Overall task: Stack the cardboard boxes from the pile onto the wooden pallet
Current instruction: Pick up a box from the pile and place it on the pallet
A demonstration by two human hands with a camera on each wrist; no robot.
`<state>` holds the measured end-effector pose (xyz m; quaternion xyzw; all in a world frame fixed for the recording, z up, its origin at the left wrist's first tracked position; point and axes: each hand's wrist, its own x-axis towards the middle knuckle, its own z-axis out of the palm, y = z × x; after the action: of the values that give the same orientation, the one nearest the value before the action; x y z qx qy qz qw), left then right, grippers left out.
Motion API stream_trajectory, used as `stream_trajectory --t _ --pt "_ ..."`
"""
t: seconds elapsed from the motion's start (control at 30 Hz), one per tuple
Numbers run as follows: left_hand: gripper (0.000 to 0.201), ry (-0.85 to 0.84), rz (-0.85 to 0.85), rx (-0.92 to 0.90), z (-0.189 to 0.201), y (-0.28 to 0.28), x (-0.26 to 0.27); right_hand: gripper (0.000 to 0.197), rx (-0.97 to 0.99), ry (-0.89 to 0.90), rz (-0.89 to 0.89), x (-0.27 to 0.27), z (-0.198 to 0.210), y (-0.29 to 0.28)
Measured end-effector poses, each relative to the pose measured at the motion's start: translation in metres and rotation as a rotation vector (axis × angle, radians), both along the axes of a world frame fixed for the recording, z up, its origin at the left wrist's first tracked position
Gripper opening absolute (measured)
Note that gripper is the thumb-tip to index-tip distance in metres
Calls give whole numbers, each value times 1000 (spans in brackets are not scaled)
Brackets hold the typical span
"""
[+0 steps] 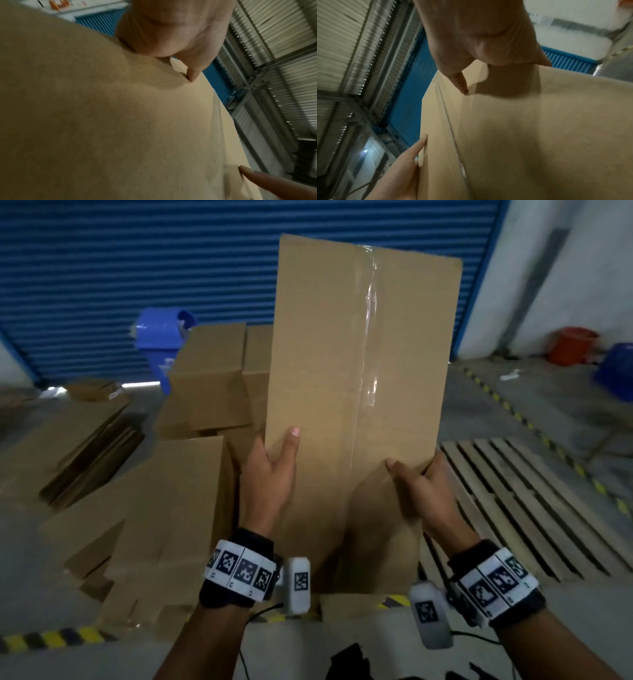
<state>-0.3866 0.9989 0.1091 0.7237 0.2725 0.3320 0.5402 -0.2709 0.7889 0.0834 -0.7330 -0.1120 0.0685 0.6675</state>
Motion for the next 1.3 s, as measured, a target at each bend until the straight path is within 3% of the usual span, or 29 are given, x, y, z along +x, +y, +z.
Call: stream_trajectory --t 0.1,0.2,0.3,0.43,0.57,0.63,0.87,0.93,1.13,1.3 --pt "85 -47 -95 -19 10 -62 41 71 -10 -7 -127 23 9 -70" --pt "60 -95 -170 -3 10 -136 87 82 -56 -6 -254 49 13 -152" --pt "69 -119 -249 -4 3 -216 134 89 -43 -23 -357 70 19 -240" --pt "73 -141 -351 -71 -8 -322 190 75 -80 -83 -429 89 25 -350" --pt "52 -149 -446 -143 -12 -417 230 68 -110 -122 -487 110 28 -447" --pt "53 -147 -525 -155 -15 -457 245 61 -118 -123 -512 123 26 -486" --pt "70 -136 -633 -135 -45 -565 331 97 -150 3 -673 197 -15 -581" --pt "73 -133 -643 -130 -59 -587 369 92 -162 18 -687 230 -28 -604" --pt "68 -103 -638 -151 -91 -656 501 53 -212 36 -640 351 -47 -675" --pt "65 -59 -639 -167 -98 -717 595 71 -214 85 -595 443 -44 -739"
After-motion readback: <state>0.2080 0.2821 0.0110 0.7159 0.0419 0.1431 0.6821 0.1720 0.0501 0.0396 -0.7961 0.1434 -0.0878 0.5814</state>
